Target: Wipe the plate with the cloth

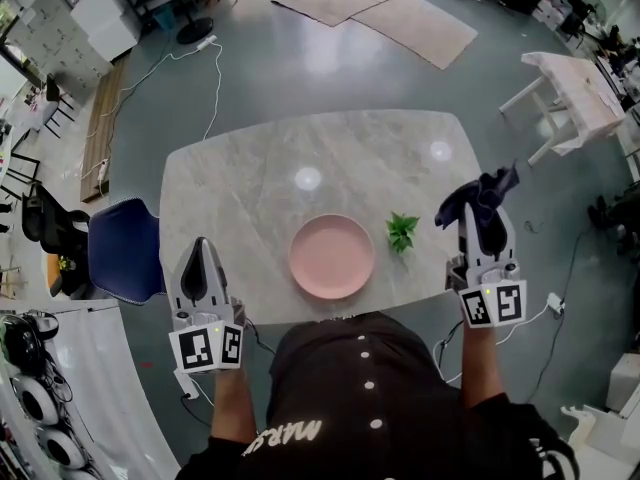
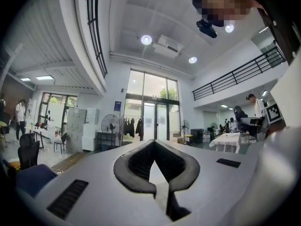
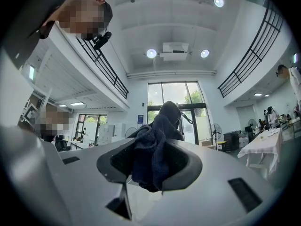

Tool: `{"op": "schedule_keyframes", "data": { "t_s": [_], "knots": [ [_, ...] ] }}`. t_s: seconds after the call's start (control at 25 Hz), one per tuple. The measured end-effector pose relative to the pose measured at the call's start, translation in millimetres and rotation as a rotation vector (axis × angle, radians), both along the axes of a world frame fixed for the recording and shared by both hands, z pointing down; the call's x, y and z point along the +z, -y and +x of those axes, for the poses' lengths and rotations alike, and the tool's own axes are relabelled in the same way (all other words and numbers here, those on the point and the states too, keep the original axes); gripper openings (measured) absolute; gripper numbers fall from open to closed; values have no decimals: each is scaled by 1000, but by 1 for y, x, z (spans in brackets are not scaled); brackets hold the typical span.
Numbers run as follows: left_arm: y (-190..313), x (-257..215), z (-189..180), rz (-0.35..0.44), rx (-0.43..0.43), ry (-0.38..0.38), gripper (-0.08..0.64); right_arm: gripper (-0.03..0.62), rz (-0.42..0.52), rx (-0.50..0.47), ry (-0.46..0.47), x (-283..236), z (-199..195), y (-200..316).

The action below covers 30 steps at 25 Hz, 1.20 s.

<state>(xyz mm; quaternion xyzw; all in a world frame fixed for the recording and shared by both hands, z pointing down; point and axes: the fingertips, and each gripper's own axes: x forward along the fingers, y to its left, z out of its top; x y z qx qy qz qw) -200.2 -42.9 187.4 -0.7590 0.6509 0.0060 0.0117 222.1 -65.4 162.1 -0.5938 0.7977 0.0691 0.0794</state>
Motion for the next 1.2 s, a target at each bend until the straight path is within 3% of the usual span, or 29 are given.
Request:
{"op": "schedule_keyframes", "data": {
  "t_s": [0.2, 0.44, 1.2],
  "knots": [
    [0, 4, -4, -3, -10, -30, 17, 140, 0, 15, -8, 4, 4, -3],
    [1, 8, -3, -11, -13, -16, 17, 138, -8, 27, -9, 6, 10, -4],
    [2, 10, 0, -15, 0, -27, 17, 138, -34, -17, -5, 15, -17, 2]
  ]
}}
